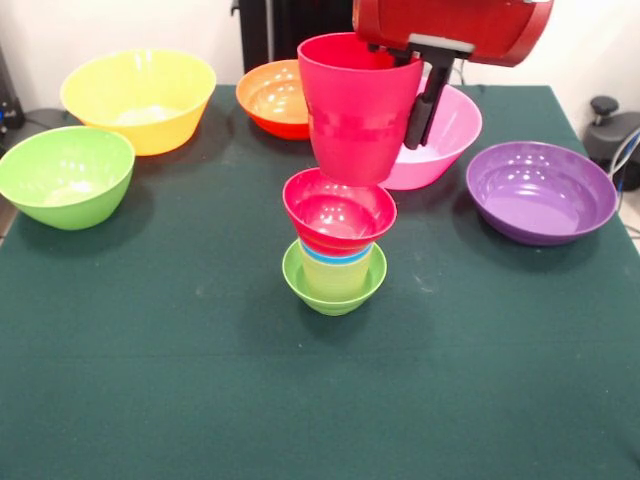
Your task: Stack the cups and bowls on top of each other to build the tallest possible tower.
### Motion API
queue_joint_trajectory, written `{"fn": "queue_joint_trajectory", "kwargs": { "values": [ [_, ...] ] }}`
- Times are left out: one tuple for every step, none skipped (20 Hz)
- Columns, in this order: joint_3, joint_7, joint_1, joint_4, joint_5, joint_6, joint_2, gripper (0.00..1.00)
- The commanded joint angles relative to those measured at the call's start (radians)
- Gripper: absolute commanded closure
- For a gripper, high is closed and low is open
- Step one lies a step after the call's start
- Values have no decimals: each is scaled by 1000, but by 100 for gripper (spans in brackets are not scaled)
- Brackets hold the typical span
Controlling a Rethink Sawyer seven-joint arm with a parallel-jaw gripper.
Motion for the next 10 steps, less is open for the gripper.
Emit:
{"fn": "queue_joint_trajectory", "kwargs": {
  "values": [
    [23,171,18,133,4,-27,16,100],
    [21,174,18,146,3,-42,12,100],
    [21,175,18,149,3,-45,11,100],
    [21,177,17,154,4,-47,10,100],
    [21,177,16,159,5,-52,9,100],
    [20,183,17,164,6,-55,8,100],
    [20,183,17,169,6,-62,7,100],
    [21,187,16,177,9,-68,5,100],
    [22,186,16,181,11,-72,4,100],
    [22,186,17,190,13,-80,1,100]
  ]
}}
